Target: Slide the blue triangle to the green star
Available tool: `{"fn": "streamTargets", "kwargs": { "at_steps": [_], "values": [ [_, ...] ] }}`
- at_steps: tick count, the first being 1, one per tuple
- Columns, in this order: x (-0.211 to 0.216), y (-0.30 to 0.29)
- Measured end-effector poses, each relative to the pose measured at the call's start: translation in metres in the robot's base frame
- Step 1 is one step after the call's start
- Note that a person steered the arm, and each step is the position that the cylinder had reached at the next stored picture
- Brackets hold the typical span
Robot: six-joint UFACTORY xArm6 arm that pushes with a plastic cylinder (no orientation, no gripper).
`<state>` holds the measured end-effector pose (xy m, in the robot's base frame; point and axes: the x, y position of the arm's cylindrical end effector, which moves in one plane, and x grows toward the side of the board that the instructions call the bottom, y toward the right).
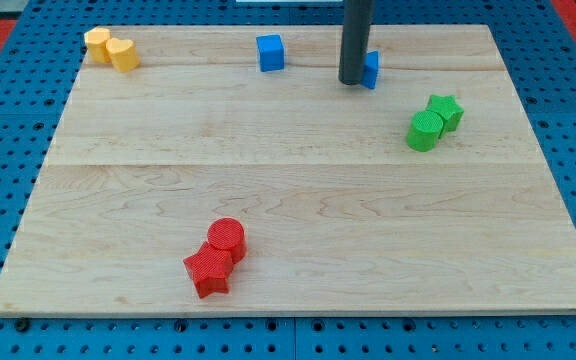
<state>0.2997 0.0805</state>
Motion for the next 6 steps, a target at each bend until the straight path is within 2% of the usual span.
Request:
{"fn": "streamTargets", "kwargs": {
  "at_steps": [1,2,3,4,5,6],
  "values": [
    [-0.05,-0.036],
    [-0.038,0.014],
    [0.011,0.048],
    [0.011,0.047],
    [-0.061,-0.016],
    [-0.098,-0.092]
  ]
}}
